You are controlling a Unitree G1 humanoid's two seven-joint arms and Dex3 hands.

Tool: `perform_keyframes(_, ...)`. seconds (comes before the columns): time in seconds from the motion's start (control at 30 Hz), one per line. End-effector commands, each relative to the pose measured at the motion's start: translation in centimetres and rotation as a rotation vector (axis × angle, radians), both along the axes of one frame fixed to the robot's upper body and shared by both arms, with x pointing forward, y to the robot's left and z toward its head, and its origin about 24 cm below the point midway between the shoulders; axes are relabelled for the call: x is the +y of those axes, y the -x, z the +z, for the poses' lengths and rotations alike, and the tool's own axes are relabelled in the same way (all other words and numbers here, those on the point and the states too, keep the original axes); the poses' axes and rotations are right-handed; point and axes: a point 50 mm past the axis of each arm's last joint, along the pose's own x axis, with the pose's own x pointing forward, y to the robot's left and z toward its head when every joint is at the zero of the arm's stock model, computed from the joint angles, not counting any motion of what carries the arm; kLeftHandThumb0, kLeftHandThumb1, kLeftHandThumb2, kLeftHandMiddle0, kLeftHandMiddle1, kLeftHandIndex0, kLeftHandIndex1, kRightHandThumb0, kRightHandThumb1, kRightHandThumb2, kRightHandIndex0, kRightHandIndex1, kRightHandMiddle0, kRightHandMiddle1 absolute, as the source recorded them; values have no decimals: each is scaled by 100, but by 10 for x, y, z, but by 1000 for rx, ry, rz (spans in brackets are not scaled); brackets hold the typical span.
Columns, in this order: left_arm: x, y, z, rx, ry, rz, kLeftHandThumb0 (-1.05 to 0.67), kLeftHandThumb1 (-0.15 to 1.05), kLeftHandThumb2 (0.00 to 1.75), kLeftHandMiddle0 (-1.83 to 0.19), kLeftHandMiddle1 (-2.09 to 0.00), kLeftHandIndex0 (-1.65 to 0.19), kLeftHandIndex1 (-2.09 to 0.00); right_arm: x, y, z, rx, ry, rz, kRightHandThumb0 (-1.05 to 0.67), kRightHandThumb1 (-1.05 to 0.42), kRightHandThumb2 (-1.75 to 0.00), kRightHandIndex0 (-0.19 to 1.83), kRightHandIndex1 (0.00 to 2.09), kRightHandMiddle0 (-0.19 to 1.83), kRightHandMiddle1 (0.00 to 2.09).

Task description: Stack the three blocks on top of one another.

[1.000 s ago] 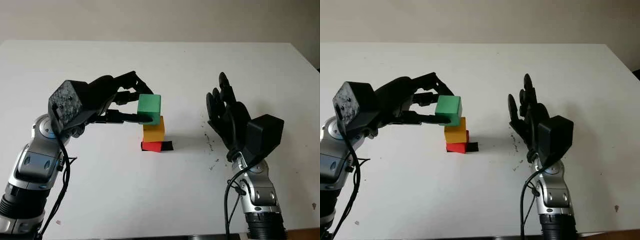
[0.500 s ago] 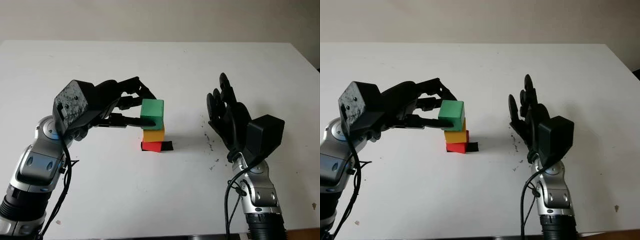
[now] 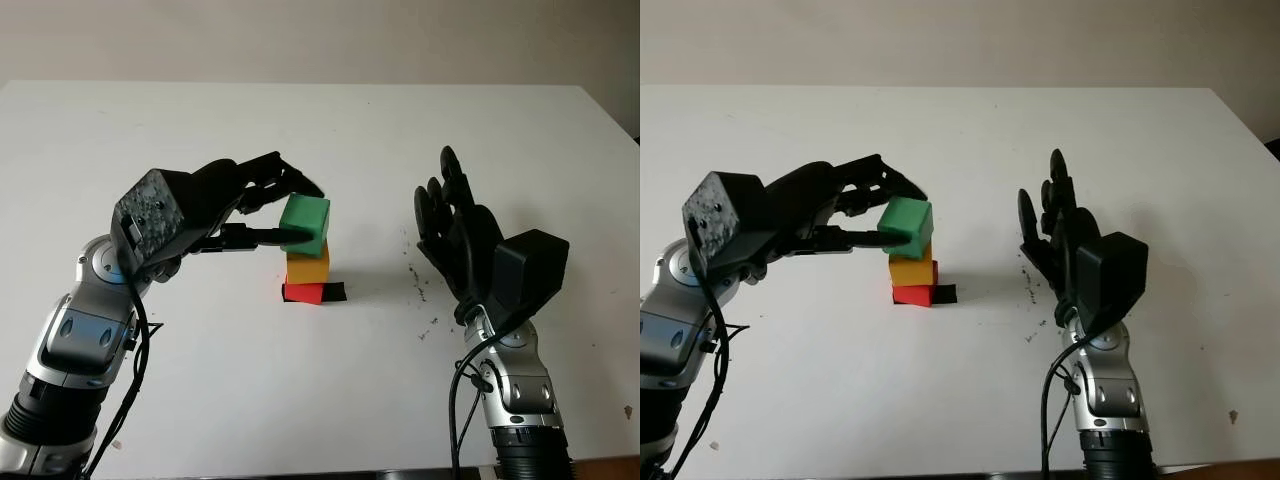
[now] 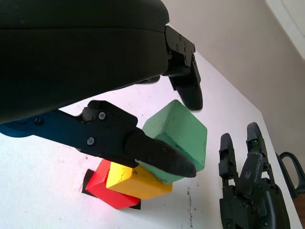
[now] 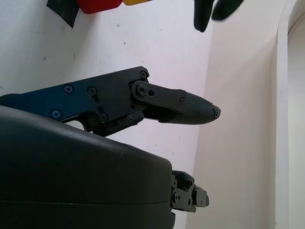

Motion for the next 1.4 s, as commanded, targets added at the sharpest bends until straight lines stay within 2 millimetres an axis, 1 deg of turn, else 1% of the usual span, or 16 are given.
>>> perform_keyframes(0.0, -1, 2, -1, -6, -7, -11, -51, 101, 5, -10, -4, -11, -47, 1, 1, 4, -23, 4, 2, -52, -105, -55, -6, 6, -5, 6)
perform_keyframes(0.07, -1, 1, -2, -5, -10, -13, -51, 101, 5, -9, -5, -12, -37, 1, 2, 5, -22, 2, 2, -52, -105, -55, -7, 6, -6, 5)
perform_keyframes(0.2, 0, 2, -2, -5, -18, -25, -52, 101, 5, -8, -5, -10, -27, 0, 2, 5, -25, 3, 1, -53, -105, -54, -7, 6, -6, 5)
perform_keyframes(0.27, 1, 3, -2, -5, -15, -33, -53, 100, 5, -5, -4, -9, -19, 0, 1, 5, -24, -3, -4, -53, -105, -54, -6, 6, -5, 6)
perform_keyframes(0.37, 3, 6, -1, -17, -21, -46, -56, 100, 5, -2, -4, -6, -14, 0, 1, 4, -21, -2, -2, -53, -105, -54, -7, 6, -6, 5)
perform_keyframes(0.53, 10, 13, 3, -25, -16, -71, -66, 102, 6, 2, -3, 0, -8, 0, 0, 3, -20, 2, -7, -53, -105, -53, -6, 6, -4, 6)
perform_keyframes(0.57, 12, 16, 4, -19, -9, -75, -71, 103, 7, 4, -3, 1, -7, 0, 0, 3, -19, 4, -8, -53, -105, -53, -5, 6, -4, 6)
perform_keyframes(0.67, 18, 23, 7, 0, 46, -78, -78, 104, 7, 8, -3, 5, -5, 0, 0, 3, -22, 8, -8, -53, -105, -53, -5, 6, -4, 6)
perform_keyframes(0.87, 31, 40, 19, -7, 164, -62, -82, 102, 5, 10, -4, 6, -5, -1, -1, 2, -23, 2, 1, -53, -105, -54, -6, 6, -4, 6)
perform_keyframes(0.97, 37, 43, 27, -50, 208, -29, -84, 102, 5, 10, -5, 9, -4, -2, -2, 2, -22, 8, 0, -54, -105, -53, -5, 6, -4, 6)
perform_keyframes(1.03, 41, 44, 31, -92, 247, 8, -89, 104, 13, 10, -5, 11, -4, -1, -3, 2, -21, 7, 2, -54, -105, -53, -5, 6, -4, 6)
perform_keyframes(1.1, 46, 43, 32, -114, 341, 61, -90, 105, 28, 5, -6, 8, -6, -1, -3, 1, -20, 5, 6, -53, -105, -54, -6, 6, -4, 5)
perform_keyframes(1.17, 53, 37, 27, -147, 451, 132, -89, 105, 38, 1, -7, 4, -7, 0, -4, 1, -18, -2, 8, -53, -105, -54, -6, 6, -5, 5)
perform_keyframes(1.23, 61, 26, 15, -180, 543, 221, -81, 105, 50, -2, -7, 0, -7, 2, -5, 2, -17, -8, 5, -53, -105, -54, -5, 6, -4, 6)
perform_keyframes(1.3, 72, 9, -5, -191, 637, 323, -76, 105, 54, 0, -5, 0, -6, 4, -5, 1, -18, -20, 1, -53, -105, -54, -5, 6, -4, 6)
perform_keyframes(1.37, 79, -3, -23, -182, 678, 403, -75, 105, 56, 7, -2, 3, -4, 6, -6, 1, -17, -35, 3, -52, -105, -56, -7, 5, -6, 5)
